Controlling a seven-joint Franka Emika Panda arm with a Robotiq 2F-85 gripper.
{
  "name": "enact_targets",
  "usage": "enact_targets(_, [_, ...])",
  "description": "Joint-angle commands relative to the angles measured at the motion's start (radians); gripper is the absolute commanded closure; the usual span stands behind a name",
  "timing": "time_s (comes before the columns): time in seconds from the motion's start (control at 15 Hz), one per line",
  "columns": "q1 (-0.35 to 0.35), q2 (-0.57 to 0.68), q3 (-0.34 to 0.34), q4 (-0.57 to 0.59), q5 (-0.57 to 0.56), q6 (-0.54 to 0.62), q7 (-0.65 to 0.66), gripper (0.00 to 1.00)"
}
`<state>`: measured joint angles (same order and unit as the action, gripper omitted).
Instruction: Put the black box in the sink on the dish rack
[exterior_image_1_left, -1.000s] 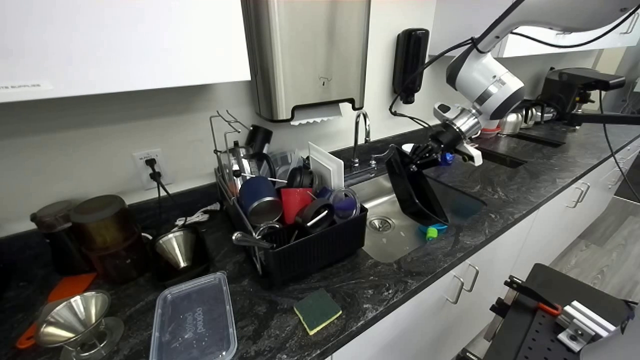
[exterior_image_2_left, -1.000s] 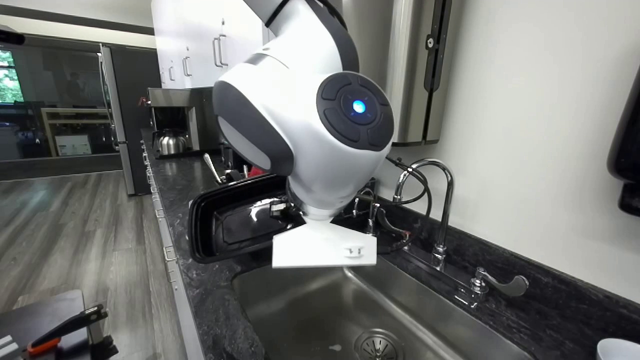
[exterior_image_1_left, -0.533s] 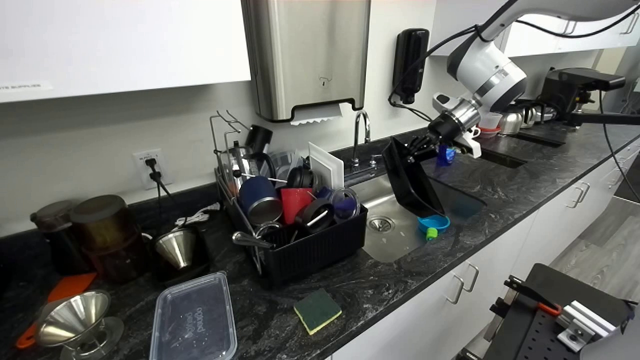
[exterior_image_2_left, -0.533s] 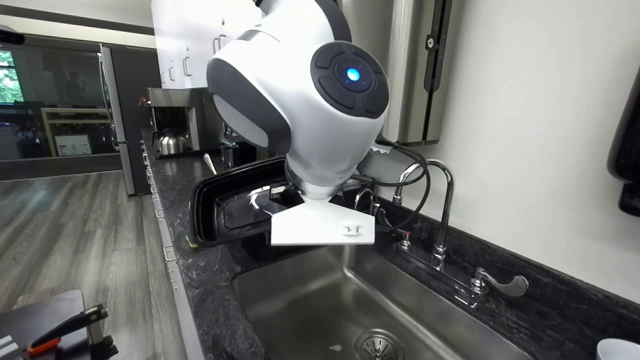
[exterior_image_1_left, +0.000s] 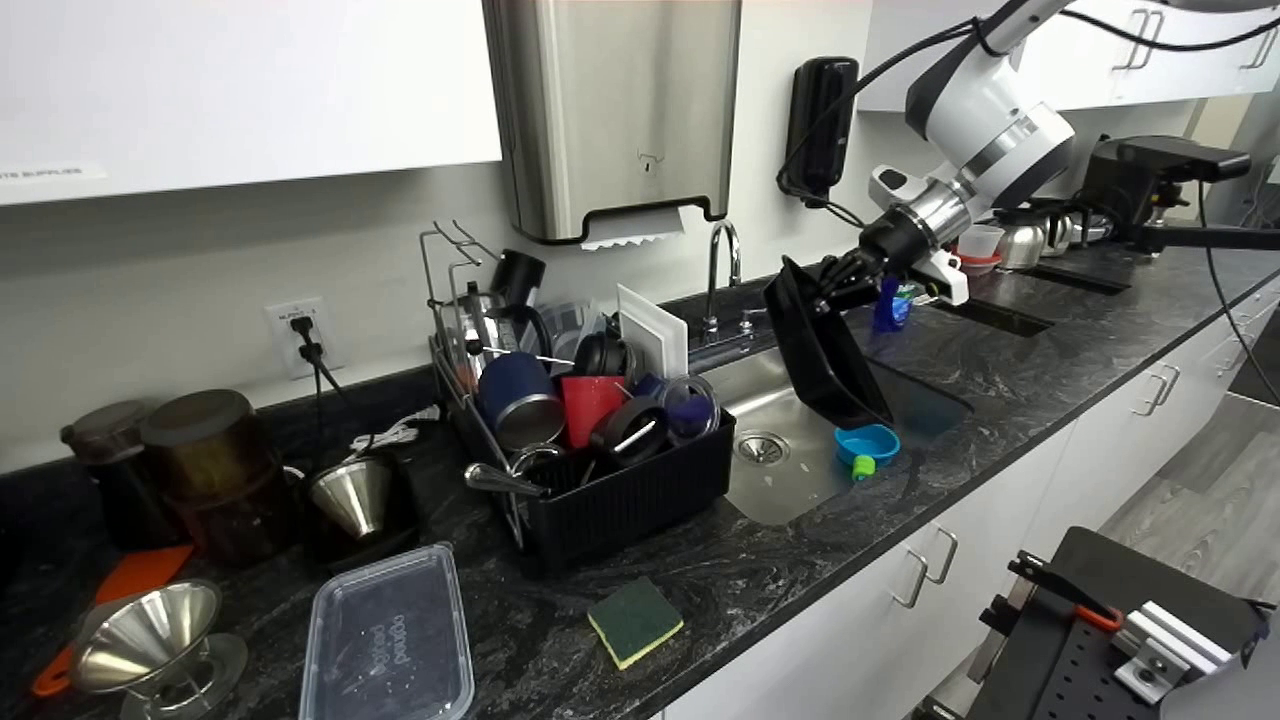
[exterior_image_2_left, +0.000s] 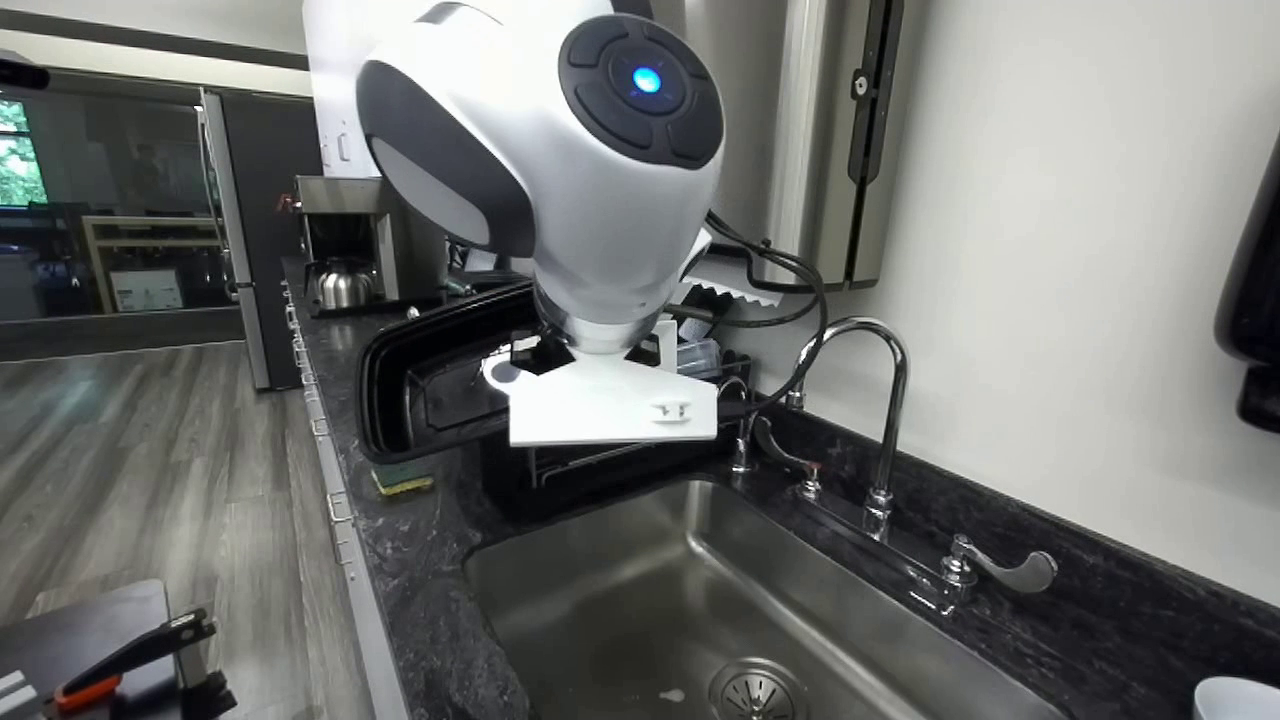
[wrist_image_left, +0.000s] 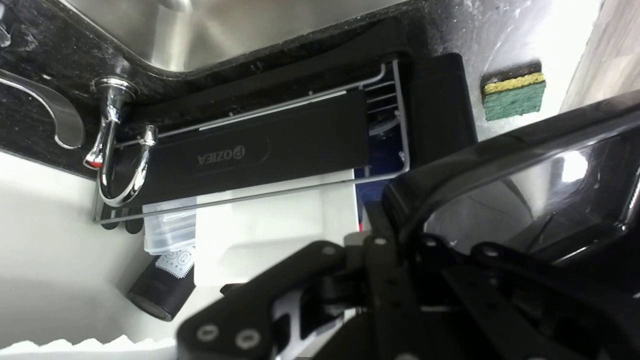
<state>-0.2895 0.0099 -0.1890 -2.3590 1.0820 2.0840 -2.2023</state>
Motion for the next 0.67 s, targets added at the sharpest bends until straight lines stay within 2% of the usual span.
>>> enact_targets(0.0, [0.032,-0.068,-0.010,-0.061,0.010,0.022,0.003,0.99])
enact_targets(0.6, [0.092,-0.161,0.007,-0.132,0.069,0.033,0.011,0.99])
